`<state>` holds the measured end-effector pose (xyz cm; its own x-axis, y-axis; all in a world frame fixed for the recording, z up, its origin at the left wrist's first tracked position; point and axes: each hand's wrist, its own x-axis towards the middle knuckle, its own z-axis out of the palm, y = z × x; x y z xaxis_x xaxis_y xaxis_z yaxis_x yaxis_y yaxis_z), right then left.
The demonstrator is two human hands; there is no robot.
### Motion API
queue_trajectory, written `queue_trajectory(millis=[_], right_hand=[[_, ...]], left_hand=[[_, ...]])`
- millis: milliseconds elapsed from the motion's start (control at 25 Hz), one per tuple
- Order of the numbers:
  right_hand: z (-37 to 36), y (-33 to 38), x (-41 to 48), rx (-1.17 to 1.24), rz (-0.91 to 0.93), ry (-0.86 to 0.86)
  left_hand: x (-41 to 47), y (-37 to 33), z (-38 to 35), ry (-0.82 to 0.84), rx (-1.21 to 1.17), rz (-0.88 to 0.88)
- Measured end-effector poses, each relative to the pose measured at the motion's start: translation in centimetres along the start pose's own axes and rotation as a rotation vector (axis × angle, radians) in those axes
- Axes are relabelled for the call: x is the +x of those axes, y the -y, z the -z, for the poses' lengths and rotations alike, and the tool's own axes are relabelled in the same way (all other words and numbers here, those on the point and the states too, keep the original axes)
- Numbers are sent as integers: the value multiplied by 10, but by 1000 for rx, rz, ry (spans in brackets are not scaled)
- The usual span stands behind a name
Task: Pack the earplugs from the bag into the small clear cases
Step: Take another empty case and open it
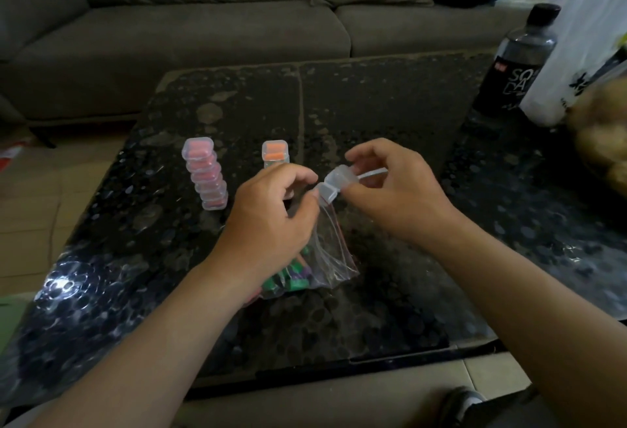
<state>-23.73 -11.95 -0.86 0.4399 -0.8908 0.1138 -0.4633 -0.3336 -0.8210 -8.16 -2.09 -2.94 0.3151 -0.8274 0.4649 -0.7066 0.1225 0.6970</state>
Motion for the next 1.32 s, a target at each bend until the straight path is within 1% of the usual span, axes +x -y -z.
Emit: queue_trajectory(millis=[120,240,360,440,600,680,800,880,920,1080,1240,1320], right_hand=[[-5,10,-7,283,13,119],[-9,18,-12,433,10,158],[-10,25,-13,613,-63,230],[-12,29,-13,688,-101,261],[-18,32,-15,627,-72,268],[-23,33,-14,601,-77,264],[-28,35,-13,610,-100,299],[-30,36,-13,638,-102,321],[-30,37,-12,644,-96,318],[-30,38,-13,625,-50,258],[-31,35,-12,572,-12,234],[-30,36,-13,523,-1,238]], left_hand=[[-2,-2,4,-13,-68,30],[-3,-5,12,-19,-126,27],[-4,-4,18,-15,-165,9],[-5,-1,20,-16,-173,1],[-6,4,26,-50,-112,-6],[-7,5,29,-50,-68,-57],[-7,6,32,-47,-20,-136],[-6,9,33,-54,-27,-136],[-6,8,34,-56,-63,-109],[-3,4,36,-2,-277,108],[-2,-1,37,31,-267,151],[1,-1,38,4,-270,157]])
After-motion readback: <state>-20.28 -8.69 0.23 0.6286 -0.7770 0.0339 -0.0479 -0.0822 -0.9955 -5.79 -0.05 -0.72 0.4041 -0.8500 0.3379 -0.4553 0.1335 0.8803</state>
